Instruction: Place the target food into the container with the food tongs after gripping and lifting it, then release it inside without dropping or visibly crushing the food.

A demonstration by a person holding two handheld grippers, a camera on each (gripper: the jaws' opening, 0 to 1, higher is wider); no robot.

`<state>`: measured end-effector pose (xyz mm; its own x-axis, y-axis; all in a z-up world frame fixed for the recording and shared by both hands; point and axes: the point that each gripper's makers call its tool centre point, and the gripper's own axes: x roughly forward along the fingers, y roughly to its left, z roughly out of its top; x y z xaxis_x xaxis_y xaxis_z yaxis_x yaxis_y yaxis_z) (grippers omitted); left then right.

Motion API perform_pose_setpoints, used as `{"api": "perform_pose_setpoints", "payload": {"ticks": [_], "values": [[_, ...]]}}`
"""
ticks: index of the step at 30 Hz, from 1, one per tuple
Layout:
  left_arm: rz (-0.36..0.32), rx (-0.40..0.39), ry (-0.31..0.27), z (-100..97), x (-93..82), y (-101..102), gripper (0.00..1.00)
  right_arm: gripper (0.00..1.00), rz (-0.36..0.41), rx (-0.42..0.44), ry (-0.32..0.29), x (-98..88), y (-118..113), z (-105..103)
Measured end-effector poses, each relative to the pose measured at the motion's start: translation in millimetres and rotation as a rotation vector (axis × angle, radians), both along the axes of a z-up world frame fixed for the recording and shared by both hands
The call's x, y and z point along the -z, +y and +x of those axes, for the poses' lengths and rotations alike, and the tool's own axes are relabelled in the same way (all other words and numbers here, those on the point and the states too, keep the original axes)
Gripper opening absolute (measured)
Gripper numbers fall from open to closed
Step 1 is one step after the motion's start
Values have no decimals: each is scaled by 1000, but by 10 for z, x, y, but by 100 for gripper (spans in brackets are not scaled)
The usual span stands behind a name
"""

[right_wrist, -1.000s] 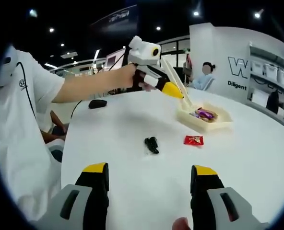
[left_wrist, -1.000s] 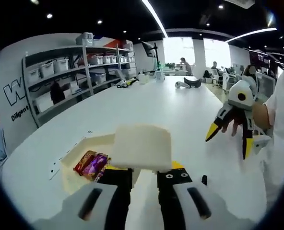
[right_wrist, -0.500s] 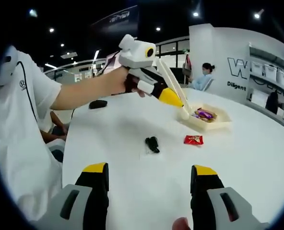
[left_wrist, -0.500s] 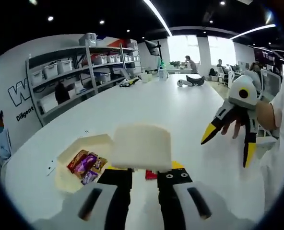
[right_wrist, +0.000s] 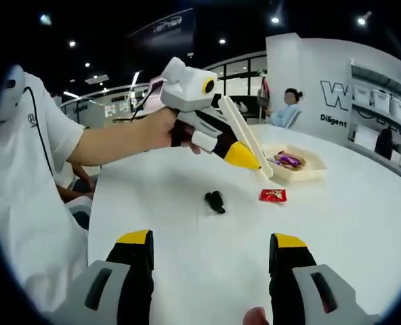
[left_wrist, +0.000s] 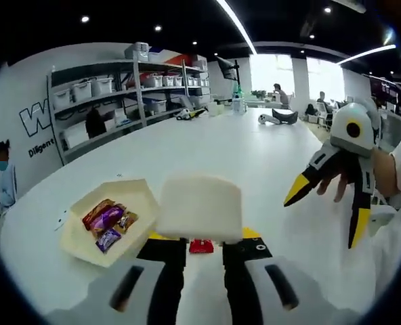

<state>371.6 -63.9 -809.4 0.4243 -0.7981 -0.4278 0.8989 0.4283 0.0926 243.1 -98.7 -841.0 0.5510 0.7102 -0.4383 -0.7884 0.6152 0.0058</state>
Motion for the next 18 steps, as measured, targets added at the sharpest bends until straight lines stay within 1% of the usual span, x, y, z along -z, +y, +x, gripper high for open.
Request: {"api": "perform_pose_setpoints", "payload": {"ticks": [8,11,14,18], "values": [[-1,-27,1,2,68,-55,19,67,4,2,2,10,-8,-6],[12,-51,-18,37,105,-50,19,67,4,1,3,16,-12,-4],[-5,-56,-3,42,112,-66,20,67,6,2,4,18,-16,-6],[-2,-61,-6,56,143,-91,20,67,5,4,6,29,-26,-7]]}}
